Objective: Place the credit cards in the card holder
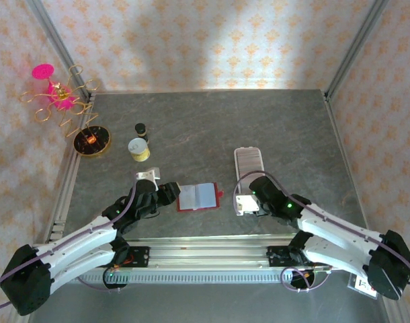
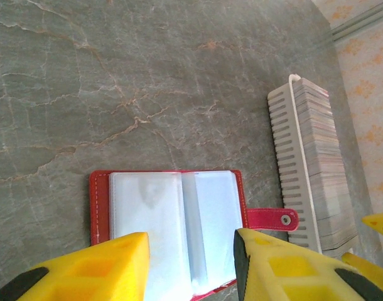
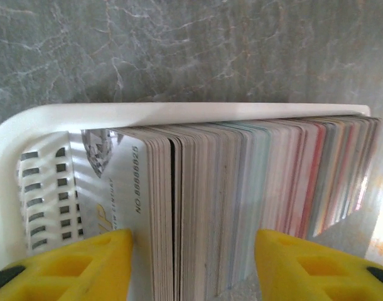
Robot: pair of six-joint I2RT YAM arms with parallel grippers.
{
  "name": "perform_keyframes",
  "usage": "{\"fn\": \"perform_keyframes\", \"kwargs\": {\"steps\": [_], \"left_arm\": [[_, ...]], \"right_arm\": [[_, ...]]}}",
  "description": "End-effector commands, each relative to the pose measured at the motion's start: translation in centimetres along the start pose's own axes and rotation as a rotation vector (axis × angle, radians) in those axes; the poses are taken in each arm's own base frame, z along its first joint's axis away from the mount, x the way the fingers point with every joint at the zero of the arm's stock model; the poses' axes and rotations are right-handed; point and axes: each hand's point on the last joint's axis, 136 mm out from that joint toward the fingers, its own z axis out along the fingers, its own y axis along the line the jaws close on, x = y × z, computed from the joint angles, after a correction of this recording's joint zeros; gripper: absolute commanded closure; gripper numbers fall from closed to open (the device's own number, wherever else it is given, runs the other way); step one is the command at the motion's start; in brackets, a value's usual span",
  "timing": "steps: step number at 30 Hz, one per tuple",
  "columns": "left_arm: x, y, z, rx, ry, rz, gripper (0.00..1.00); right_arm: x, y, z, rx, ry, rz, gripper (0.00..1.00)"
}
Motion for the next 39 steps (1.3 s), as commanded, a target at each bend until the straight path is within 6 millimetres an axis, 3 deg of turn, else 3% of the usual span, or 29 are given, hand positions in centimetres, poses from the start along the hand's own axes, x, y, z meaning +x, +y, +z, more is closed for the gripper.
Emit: {"fn": "perform_keyframes", "kwargs": {"steps": [1, 4, 8, 19, 39], "left_arm": [[-0.1, -0.2, -0.1, 0.017, -0.002, -0.016, 0.59], [-0.1, -0.2, -0.1, 0.013, 0.000, -0.009, 0.59], [0.1, 0.2, 0.0, 0.006, 0.000, -0.021, 0.59], [0.5, 0.8, 0.1, -0.005, 0.010, -0.024, 0.60], [1.1, 1.0, 0.4, -0.006, 0.034, -0.035, 0.61]], "right_arm": [[-0.5, 0.2, 0.6, -0.009, -0.020, -0.009, 0.47], [-0.5, 0.2, 1.1, -0.007, -0.020, -0.014, 0.48], [-0.3, 0.5, 1.5, -0.021, -0.003, -0.027, 0.63], [0.0, 0.5, 0.9, -0.026, 0.009, -0.032, 0.89], [0.1, -1.0, -0.3, 0.031, 0.011, -0.010, 0.92]]}}
